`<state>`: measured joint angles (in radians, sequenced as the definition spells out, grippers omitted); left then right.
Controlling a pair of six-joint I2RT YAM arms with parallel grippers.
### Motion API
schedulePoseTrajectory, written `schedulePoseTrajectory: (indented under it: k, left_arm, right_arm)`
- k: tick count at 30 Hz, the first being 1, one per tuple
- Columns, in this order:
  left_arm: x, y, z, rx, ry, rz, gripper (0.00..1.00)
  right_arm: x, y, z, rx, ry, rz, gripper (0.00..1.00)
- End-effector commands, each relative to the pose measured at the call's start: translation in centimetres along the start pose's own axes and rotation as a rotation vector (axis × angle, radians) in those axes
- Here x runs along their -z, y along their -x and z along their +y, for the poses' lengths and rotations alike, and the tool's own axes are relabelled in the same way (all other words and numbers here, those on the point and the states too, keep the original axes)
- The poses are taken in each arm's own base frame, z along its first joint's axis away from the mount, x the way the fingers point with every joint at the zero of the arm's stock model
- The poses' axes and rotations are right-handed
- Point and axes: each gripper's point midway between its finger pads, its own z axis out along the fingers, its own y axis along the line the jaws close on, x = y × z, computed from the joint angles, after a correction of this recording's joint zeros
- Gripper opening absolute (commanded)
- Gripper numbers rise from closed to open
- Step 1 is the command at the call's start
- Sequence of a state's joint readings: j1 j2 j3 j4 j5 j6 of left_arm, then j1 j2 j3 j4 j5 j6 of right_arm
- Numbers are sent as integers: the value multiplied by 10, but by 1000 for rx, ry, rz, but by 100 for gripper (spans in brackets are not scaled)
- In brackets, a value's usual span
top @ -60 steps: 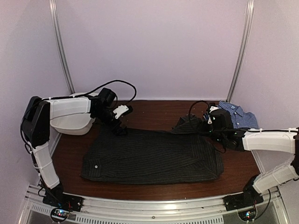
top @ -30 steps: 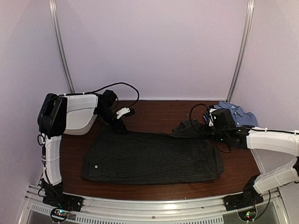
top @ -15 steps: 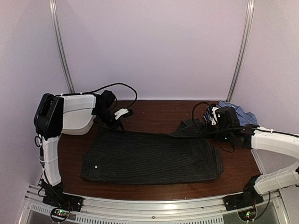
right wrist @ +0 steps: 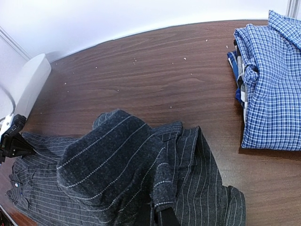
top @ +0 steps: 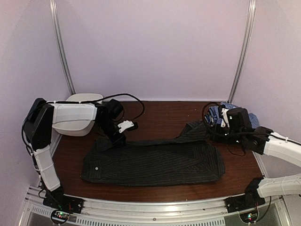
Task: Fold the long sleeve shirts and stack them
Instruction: Fold the 1/3-folded shirt at the center of the board.
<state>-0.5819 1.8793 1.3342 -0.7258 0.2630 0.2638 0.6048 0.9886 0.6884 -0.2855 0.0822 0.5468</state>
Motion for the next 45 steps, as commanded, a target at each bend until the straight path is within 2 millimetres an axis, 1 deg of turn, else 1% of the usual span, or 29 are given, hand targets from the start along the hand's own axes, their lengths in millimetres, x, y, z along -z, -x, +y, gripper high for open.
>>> schedulePoseTrajectory:
  k: [1,4,6,10,12,16,19,21,24,27,29,32,33,35,38,41,44,45]
  left_arm:
    - [5,-3,1,19,72,-4,0]
    - [-3,-16,-6,1,85,44,0]
    - [-8,-24,-7,-5,103,74,0]
    - [-9,-29,-8,-8,106,98,4]
    - [-10,-30,-14,-12,80,99,9]
    - [-12,-35,-30,-19,14,116,24]
    - [-12,-39,-38,-5,-21,119,34]
    - [-8,-38,-40,6,-27,109,38]
    - [-2,-36,-41,14,-23,94,42]
    - [8,-29,-41,17,-6,57,45]
    - [15,-21,-38,18,17,24,49]
    - [26,-5,-30,25,64,-37,55]
    - [31,1,-28,29,81,-59,57]
    - [39,12,-22,49,113,-101,61]
    - [50,26,-16,74,150,-162,68]
    - [59,37,-12,104,179,-224,75]
    - [66,45,-10,140,193,-278,80]
    - [69,48,-10,160,190,-297,82]
  right_arm:
    - [8,-23,-11,-28,-24,53,2]
    - [11,-35,-15,-39,-29,75,2]
    - [13,-42,-18,-44,-34,88,2]
    - [15,-56,-22,-54,-45,107,2]
    - [15,-62,-23,-57,-50,117,2]
    - [13,-75,-23,-61,-45,136,2]
    - [9,-87,-26,-58,-53,162,3]
    - [7,-97,-28,-54,-57,184,4]
    - [7,-110,-31,-54,-64,211,7]
    - [10,-125,-36,-60,-71,242,17]
    - [14,-134,-36,-67,-69,260,26]
    - [22,-140,-26,-77,-51,274,51]
    - [25,-141,-24,-78,-58,282,58]
    - [33,-141,-17,-76,-63,284,67]
    - [45,-131,-2,-68,-51,259,73]
    - [51,-110,11,-64,-44,206,76]
    - [48,-87,18,-18,-75,138,78]
    - [46,-76,23,0,-85,115,79]
